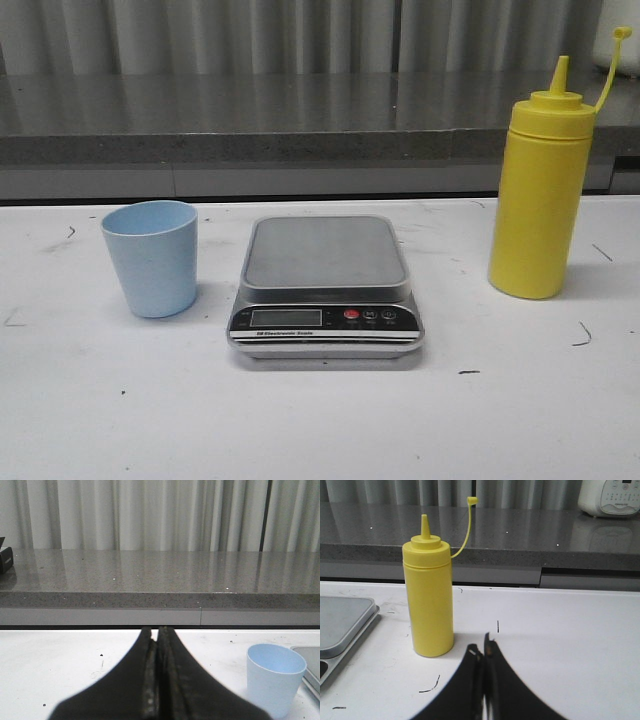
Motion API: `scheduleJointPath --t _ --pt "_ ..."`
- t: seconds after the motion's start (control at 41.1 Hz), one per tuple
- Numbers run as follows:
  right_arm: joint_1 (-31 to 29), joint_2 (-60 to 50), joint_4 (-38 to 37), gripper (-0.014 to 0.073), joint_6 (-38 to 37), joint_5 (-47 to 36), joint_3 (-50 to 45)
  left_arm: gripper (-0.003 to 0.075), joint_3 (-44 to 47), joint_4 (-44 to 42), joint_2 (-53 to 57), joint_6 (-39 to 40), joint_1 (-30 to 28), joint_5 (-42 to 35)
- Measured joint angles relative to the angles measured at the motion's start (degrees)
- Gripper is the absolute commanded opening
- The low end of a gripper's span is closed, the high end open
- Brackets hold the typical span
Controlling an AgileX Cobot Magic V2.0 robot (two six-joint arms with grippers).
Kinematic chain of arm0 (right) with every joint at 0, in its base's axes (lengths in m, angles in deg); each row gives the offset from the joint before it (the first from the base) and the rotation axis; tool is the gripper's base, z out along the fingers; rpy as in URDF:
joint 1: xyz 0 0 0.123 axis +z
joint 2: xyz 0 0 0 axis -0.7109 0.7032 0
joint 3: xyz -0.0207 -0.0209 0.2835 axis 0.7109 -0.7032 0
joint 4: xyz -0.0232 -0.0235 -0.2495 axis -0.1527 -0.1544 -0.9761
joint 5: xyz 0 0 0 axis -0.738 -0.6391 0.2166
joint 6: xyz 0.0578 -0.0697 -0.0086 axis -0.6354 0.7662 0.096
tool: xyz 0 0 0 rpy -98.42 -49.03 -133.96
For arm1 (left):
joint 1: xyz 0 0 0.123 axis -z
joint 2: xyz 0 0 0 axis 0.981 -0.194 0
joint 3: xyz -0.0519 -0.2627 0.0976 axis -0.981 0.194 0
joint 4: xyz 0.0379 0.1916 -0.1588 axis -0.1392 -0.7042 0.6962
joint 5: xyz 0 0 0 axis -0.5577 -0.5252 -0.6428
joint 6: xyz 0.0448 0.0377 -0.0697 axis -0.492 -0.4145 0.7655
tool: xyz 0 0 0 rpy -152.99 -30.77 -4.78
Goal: Pour seasoning into cup on scale with both arms
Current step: 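Move the left gripper toward the light blue cup beside the scale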
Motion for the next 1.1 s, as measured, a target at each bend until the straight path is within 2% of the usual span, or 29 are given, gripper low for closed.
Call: scheduleJointPath --t 0.828,0.949,1.022,1.095 --pt "0.0 0.0 0.0 -0.0066 0.0 -0.3 0.0 -0.0020 0.0 0.0 0.0 0.0 0.0 -0.3" --pt "0.0 0.0 0.0 -0.0066 0.0 -1.5 0.0 -0.0020 0.0 0.0 0.0 0.0 0.0 -2.6" --pt "0.0 0.0 0.0 -0.0066 0.0 0.1 1.8 -0.0020 -0.4 0.5 0.0 0.0 0.0 -3.4" --pt "0.0 0.0 0.0 -0.0066 0.0 2.8 6.3 -0.0020 -2.7 0.5 0.0 0.0 0.0 -0.3"
